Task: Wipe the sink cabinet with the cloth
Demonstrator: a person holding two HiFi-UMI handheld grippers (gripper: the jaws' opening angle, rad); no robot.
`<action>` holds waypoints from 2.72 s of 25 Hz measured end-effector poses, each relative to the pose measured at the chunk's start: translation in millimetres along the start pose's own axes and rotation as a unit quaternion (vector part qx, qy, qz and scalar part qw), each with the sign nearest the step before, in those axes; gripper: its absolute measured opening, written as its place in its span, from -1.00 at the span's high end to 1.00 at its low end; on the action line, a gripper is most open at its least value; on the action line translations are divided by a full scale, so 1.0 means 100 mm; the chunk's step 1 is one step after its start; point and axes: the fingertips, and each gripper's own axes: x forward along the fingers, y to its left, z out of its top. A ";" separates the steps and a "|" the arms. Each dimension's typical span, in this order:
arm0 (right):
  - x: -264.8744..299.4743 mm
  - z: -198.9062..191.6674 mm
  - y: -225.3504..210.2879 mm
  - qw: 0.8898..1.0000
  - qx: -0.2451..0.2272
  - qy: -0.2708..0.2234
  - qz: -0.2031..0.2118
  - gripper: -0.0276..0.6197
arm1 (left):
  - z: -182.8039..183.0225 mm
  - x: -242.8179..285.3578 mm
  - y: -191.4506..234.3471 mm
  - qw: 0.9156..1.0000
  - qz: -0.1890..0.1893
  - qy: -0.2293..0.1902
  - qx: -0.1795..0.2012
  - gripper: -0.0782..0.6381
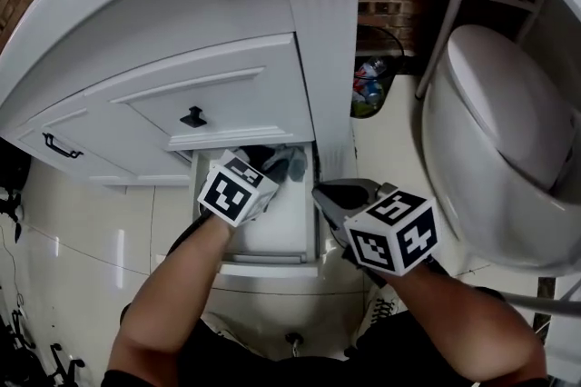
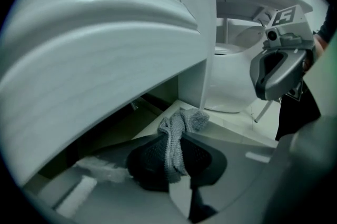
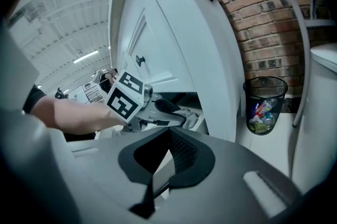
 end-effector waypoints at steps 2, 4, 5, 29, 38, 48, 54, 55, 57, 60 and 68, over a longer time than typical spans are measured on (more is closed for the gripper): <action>0.00 -0.01 0.01 1.000 0.006 0.001 0.001 0.90 | 0.00 0.02 -0.01 1.000 0.002 0.006 0.009 0.67; -0.02 0.02 0.02 1.000 0.008 -0.004 0.000 0.90 | -0.02 0.04 0.01 1.000 0.004 0.014 0.011 0.67; -0.03 0.03 0.02 1.000 0.008 -0.007 0.000 0.90 | -0.03 0.04 0.02 1.000 0.003 0.018 0.010 0.67; 0.22 0.14 0.24 1.000 -0.010 0.001 0.014 0.90 | -0.93 -0.79 0.87 0.991 0.094 0.086 -0.037 0.67; 0.21 0.14 0.20 1.000 -0.005 -0.004 0.015 0.90 | -0.97 -0.89 0.94 0.989 0.107 0.092 -0.031 0.67; 0.11 0.15 0.12 1.000 0.004 -0.015 0.006 0.90 | -0.30 -0.69 -0.07 0.999 -0.019 0.019 -0.027 0.67; 0.00 0.24 0.07 0.999 0.009 -0.033 -0.001 0.90 | -0.29 -0.40 -0.42 0.993 -0.086 0.075 0.009 0.67; -0.02 0.24 0.07 0.999 0.009 -0.033 -0.001 0.90 | -0.29 -0.36 -0.46 0.992 -0.093 0.081 0.014 0.67; -0.03 0.24 0.07 0.999 0.010 -0.033 0.000 0.90 | -0.27 -0.32 -0.51 0.991 -0.101 0.084 0.018 0.67; -0.04 0.24 0.08 0.999 0.011 -0.034 0.002 0.90 | -0.27 -0.29 -0.56 0.990 -0.108 0.092 0.026 0.67; -0.03 0.27 0.11 0.999 0.015 -0.036 0.008 0.90 | -0.44 -0.32 -0.42 0.988 -0.092 0.118 0.038 0.67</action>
